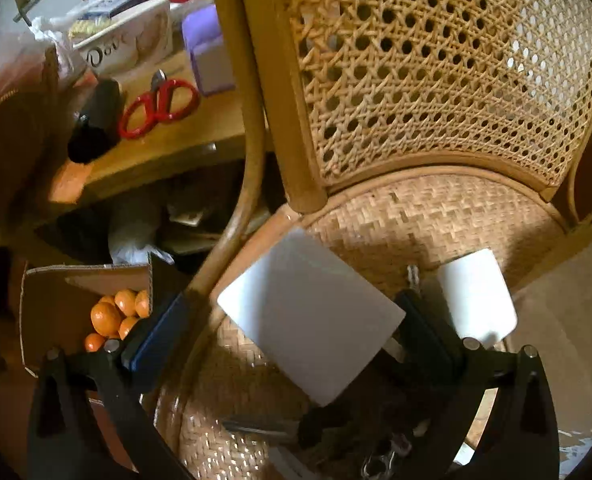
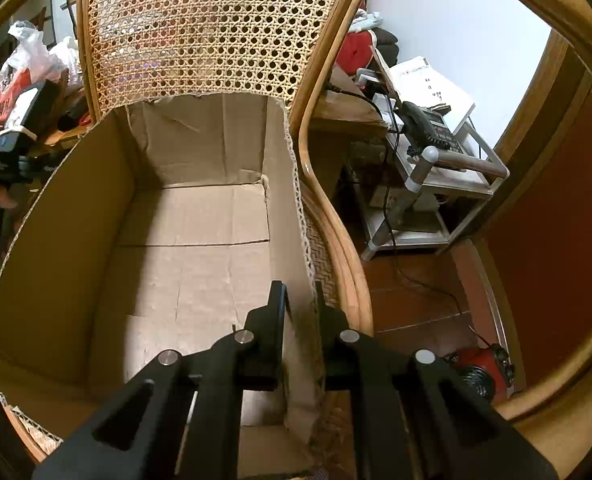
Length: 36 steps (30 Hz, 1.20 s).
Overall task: Organize rigid objects
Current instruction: 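Reach the left gripper down and grasp the white rectangular box, then carry the white box into the cardboard box and open the left gripper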
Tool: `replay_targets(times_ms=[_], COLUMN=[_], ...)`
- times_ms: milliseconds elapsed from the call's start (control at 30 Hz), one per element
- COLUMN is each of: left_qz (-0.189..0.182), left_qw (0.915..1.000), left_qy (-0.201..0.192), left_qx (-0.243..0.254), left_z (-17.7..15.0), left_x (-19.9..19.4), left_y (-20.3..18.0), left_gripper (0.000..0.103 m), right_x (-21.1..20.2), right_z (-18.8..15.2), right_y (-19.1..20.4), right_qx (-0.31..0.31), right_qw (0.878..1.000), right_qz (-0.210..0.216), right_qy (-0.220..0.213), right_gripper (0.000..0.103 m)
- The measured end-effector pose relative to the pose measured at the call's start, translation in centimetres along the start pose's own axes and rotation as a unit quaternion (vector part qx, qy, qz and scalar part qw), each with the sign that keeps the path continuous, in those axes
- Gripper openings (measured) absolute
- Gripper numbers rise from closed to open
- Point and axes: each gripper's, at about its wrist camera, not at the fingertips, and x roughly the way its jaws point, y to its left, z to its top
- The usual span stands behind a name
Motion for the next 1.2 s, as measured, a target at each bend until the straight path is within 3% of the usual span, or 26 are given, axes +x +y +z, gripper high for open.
replay_targets(times_ms=[100, 200, 367, 700, 933, 1200], left_qz=[-0.02, -0.021, -0.038, -0.071, -0.131, -0.181], left_qw=[0.9998, 0.9997, 0.9971, 0.9909, 0.9748, 0.9664], left_qy=[-0.007, -0.003, -0.023, -0.114, -0.179, -0.151], left_qx=[-0.005, -0.011, -0.062, -0.011, 0.022, 0.103], left_z=[0.0, -0.1, -0.7, -0.9, -1.8, -4.2], left_x=[-0.1, -0.2, -1.8, -10.9, -17.9, -18.7], left_y=[-0.1, 0.0, 0.4, -4.3, -8.7, -15.5], left_gripper=[0.08, 0.078, 0.078, 0.078, 0.078, 0.078], right_x=[0.0, 0.0, -0.1, -0.1, -0.1, -0.1], right_z=[0.0, -0.2, -0.3, -0.4, -0.6, -0.7], right_y=[-0.1, -0.2, -0.3, -0.4, -0.4, -0.4], right_qx=[0.006, 0.013, 0.02, 0.025, 0.027, 0.033], right_qw=[1.0, 1.0, 1.0, 1.0, 1.0, 0.999], right_qz=[-0.002, -0.005, -0.005, -0.006, -0.01, -0.013], right_qy=[0.0, -0.001, -0.001, -0.001, -0.001, -0.003], right_gripper=[0.012, 0.012, 0.012, 0.012, 0.012, 0.013])
